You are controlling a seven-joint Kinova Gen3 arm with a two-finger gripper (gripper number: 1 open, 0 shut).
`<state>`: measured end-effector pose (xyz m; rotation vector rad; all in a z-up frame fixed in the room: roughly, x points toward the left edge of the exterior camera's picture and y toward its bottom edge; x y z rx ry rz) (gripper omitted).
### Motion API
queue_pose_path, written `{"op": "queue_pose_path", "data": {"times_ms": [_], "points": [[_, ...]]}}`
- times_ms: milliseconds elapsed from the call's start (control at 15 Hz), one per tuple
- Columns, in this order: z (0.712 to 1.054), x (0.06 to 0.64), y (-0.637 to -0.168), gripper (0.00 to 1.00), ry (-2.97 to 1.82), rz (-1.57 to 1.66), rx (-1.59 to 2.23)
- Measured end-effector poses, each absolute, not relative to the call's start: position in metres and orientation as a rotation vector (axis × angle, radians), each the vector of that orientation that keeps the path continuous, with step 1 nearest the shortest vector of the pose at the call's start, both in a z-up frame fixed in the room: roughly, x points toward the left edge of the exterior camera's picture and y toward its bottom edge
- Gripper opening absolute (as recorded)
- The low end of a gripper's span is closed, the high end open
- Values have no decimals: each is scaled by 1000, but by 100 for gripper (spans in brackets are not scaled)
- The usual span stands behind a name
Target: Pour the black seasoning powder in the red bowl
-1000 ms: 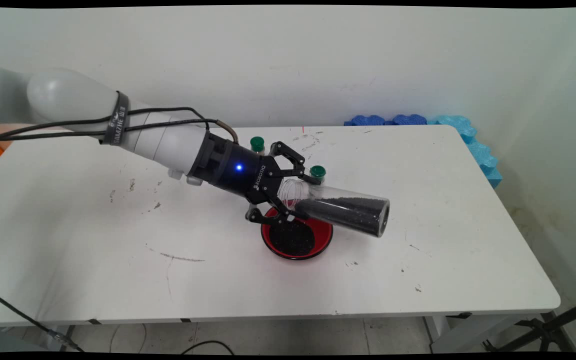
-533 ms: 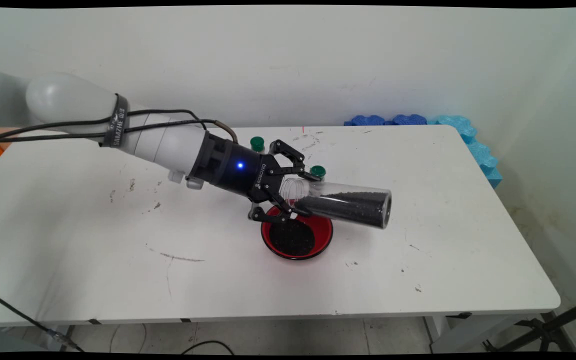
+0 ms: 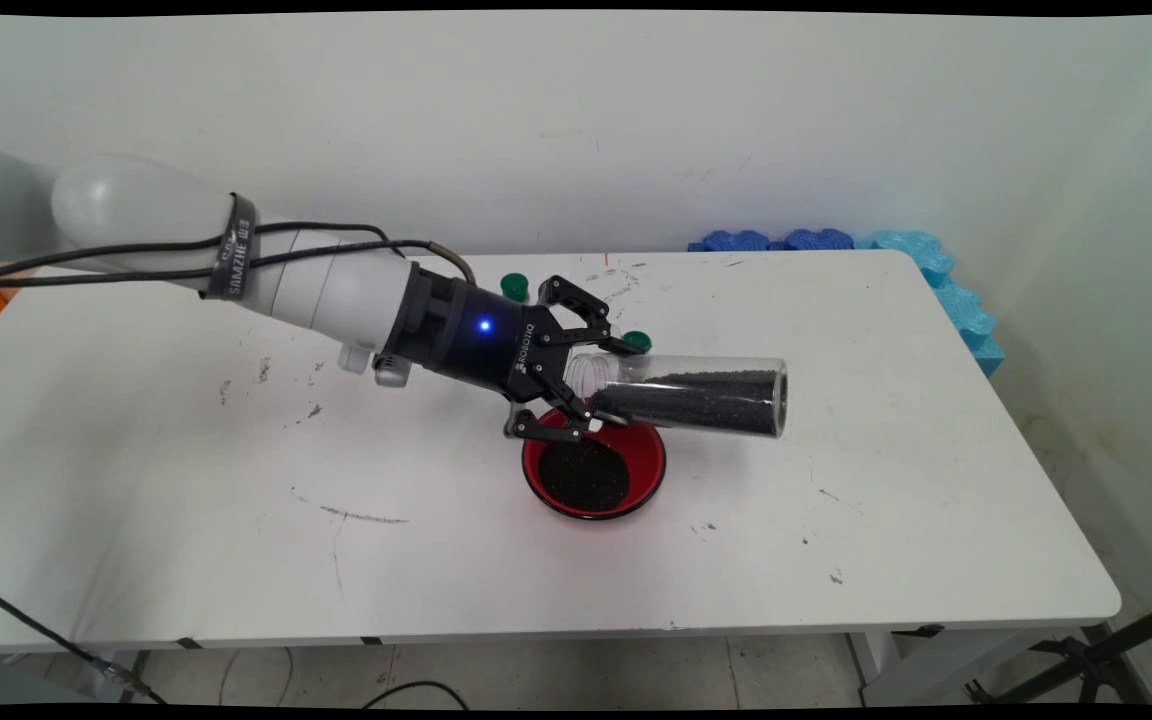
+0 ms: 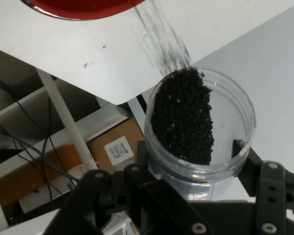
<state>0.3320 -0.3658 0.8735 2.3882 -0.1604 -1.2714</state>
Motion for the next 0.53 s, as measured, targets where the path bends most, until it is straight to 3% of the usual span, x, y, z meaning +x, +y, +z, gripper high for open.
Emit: {"op": "queue_pose_path", "data": {"times_ms": [533], "points": [[872, 331, -363, 0, -89, -1307, 2383]]}}
